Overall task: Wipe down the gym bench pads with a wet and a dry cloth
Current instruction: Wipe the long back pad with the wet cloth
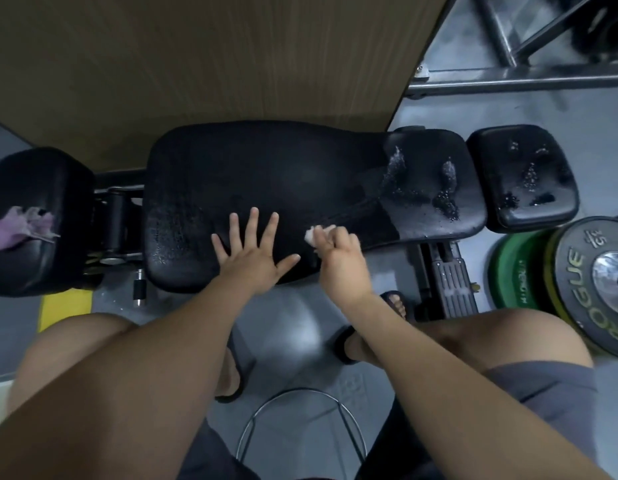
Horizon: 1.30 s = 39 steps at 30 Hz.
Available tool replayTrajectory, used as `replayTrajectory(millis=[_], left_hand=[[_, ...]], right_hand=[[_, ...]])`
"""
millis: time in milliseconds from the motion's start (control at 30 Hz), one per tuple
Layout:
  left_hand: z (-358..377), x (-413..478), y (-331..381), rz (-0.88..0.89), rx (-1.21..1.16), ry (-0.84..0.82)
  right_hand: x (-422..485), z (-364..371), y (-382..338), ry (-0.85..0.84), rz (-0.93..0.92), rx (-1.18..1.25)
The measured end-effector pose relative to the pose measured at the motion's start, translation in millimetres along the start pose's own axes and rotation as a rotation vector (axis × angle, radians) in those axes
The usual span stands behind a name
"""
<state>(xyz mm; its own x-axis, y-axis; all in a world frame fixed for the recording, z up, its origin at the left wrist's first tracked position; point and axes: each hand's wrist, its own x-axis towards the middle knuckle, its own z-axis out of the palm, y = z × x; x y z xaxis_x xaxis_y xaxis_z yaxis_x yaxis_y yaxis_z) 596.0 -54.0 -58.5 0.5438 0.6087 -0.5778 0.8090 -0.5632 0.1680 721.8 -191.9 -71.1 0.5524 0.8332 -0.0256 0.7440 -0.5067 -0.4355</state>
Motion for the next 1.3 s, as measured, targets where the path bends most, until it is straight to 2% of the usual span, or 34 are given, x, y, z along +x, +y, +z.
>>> replayTrajectory(millis=[67, 100, 233, 333, 400, 467, 567, 633, 767, 867, 900, 1033, 1100, 1200, 1233, 1300], left_hand=[[-2.6, 1.3, -0.3, -0.004, 0.007, -0.028], [-3.5, 1.5, -0.7, -0.003, 0.006, -0.040], [-4.6, 1.3, -0.1, -0.008, 0.007, -0.072], [-7.8, 2.9, 3.5, -0.024, 0.020, -0.108], [-9.4, 4.4, 5.3, -0.038, 0.031, -0.126], [-10.1, 4.6, 6.3, -0.046, 0.037, -0.133], [-10.2, 4.2, 5.7, -0.040, 0.024, -0.138], [-10.7, 4.2, 4.6, -0.036, 0.021, -0.147], [-10.4, 4.2, 3.9, -0.028, 0.028, -0.155], [-9.7, 4.1, 4.9, -0.022, 0.031, -0.144], [-9.6, 4.8, 5.2, -0.022, 0.032, -0.142], [-9.6, 7.3, 3.4, -0.034, 0.035, -0.143], [-9.1, 7.9, 2.6, -0.028, 0.034, -0.134], [-7.6, 9.0, 1.6, -0.014, 0.027, -0.112], [-6.9, 9.3, 1.7, -0.008, 0.027, -0.106], [-6.5, 10.7, 1.2, -0.005, 0.028, -0.095]], right_hand=[[2.0, -5.9, 15.0, -0.044, -0.122, -0.053], [7.0, -11.9, 31.5, -0.035, -0.127, -0.093], [20.1, -37.3, 93.2, 0.124, 0.192, -0.110], [22.0, -25.1, 76.7, 0.211, 0.337, -0.084], [15.8, -8.7, 38.6, 0.176, 0.247, -0.022], [3.4, 6.2, 11.0, 0.098, 0.055, 0.009], [5.7, 1.5, 28.1, 0.037, -0.133, -0.029], [15.6, -11.6, 60.9, 0.071, -0.075, -0.083], [31.5, -40.5, 120.1, 0.229, 0.181, -0.109], [39.1, -35.0, 102.0, 0.246, 0.284, -0.087], [38.9, -29.8, 87.7, 0.216, 0.254, -0.079], [41.5, -20.3, 71.5, 0.070, -0.105, -0.096], [57.1, -28.7, 84.8, 0.085, -0.038, -0.113], [72.8, -28.7, 84.1, 0.137, 0.188, -0.114], [71.9, -26.1, 73.6, 0.137, 0.200, -0.107], [61.6, -15.5, 46.3, 0.103, 0.112, -0.077]])
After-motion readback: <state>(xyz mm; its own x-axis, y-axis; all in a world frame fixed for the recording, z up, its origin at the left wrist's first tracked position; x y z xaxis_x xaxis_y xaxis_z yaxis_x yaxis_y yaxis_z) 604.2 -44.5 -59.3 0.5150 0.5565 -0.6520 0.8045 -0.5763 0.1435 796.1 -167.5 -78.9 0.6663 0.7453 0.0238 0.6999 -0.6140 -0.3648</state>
